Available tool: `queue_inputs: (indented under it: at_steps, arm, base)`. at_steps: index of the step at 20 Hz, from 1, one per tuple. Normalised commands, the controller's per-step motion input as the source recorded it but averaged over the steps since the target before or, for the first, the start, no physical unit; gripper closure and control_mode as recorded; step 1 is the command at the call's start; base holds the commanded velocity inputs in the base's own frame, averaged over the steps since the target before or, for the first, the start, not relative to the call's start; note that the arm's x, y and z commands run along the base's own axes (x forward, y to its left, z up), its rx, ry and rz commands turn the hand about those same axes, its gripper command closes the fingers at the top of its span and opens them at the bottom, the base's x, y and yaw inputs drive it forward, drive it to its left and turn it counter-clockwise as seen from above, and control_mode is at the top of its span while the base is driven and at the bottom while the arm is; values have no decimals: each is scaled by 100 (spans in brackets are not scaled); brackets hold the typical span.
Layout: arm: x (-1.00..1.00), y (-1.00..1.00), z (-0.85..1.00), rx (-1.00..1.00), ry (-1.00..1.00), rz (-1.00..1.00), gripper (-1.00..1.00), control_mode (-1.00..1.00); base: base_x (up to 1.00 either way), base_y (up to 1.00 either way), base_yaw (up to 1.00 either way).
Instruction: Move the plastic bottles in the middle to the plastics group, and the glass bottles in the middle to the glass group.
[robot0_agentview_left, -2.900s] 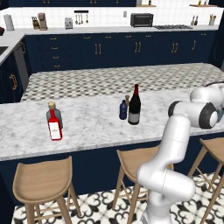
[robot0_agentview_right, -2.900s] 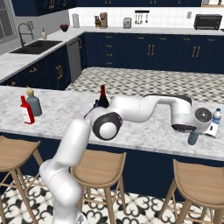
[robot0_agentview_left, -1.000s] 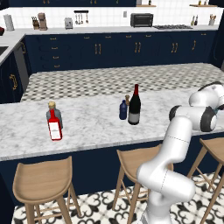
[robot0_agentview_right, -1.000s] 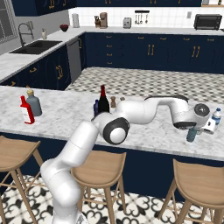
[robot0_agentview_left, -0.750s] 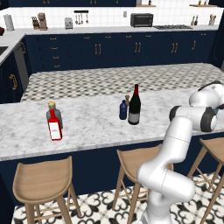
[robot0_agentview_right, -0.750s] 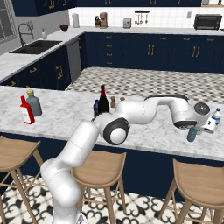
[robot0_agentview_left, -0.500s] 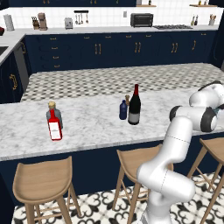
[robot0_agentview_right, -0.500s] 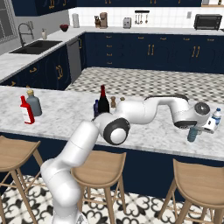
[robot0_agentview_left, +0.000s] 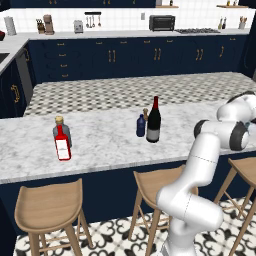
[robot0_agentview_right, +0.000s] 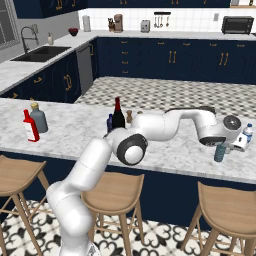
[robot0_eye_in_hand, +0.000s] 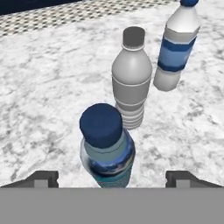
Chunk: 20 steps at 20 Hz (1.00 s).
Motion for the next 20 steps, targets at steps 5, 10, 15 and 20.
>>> queue_inputs:
  at_steps: [5, 10, 15, 20]
  arm:
    - [-37, 38, 44, -6, 0, 0, -100, -100]
    - [-78, 65, 48, -10, 0, 2, -100, -100]
    - [-54, 80, 30, -11, 1, 9, -100, -100]
    - [-31, 52, 19, -1, 1, 24, -100, -100]
  base:
    - [0, 0, 0]
    - [0, 0, 0]
    - [0, 0, 0]
    - [0, 0, 0]
